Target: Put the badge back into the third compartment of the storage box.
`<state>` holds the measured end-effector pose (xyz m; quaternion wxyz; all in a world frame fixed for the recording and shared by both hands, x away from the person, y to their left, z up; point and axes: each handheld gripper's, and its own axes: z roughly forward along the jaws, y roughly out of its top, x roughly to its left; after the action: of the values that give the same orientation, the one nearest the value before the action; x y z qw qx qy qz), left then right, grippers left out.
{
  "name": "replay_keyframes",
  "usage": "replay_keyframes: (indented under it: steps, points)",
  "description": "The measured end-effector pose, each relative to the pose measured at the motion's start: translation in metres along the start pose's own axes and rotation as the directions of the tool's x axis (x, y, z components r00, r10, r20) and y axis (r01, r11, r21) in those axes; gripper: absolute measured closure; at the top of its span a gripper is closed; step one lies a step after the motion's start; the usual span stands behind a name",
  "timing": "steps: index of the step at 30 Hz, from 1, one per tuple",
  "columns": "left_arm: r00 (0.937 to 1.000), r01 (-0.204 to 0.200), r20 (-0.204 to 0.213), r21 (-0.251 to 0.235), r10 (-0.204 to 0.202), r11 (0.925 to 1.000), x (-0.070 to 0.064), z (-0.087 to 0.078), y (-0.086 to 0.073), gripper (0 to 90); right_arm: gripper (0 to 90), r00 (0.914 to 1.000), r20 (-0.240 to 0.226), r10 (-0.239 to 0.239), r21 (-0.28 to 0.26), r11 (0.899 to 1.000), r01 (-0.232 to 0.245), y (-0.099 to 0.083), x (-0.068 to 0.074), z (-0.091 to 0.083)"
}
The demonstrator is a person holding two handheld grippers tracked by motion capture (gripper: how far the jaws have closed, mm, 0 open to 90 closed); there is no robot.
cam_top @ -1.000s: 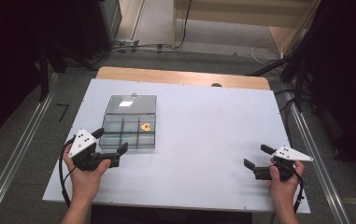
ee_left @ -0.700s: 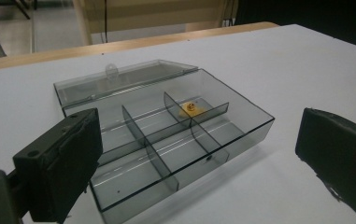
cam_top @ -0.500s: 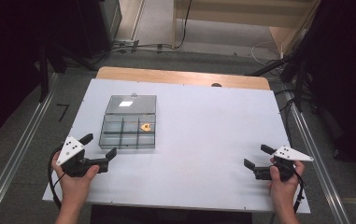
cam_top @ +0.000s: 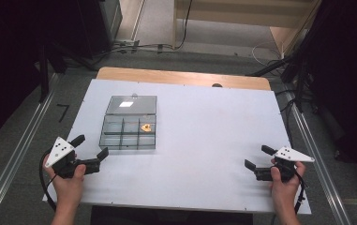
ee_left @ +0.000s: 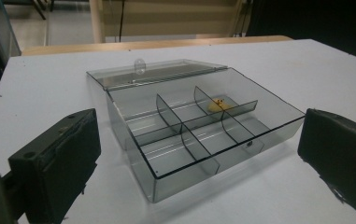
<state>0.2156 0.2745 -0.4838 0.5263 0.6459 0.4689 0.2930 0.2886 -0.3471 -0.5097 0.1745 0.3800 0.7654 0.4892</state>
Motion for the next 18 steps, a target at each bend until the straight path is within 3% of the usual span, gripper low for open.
replay_keyframes:
  steps: [9, 18]
  points:
    - [0.9999, 0.001, -0.011, -0.021, -0.002, 0.9998, 0.011, -0.004, -0.006, 0.0, 0.0, 1.0, -0.001, 0.001, -0.001, 1.0, -0.001, 0.0, 0.0, 0.0]
    - [0.9999, 0.0, -0.011, -0.032, 0.0, 0.9995, 0.013, -0.004, -0.007, 0.0, 0.0, 1.0, -0.003, 0.003, -0.002, 1.0, -0.003, 0.0, 0.0, 0.0]
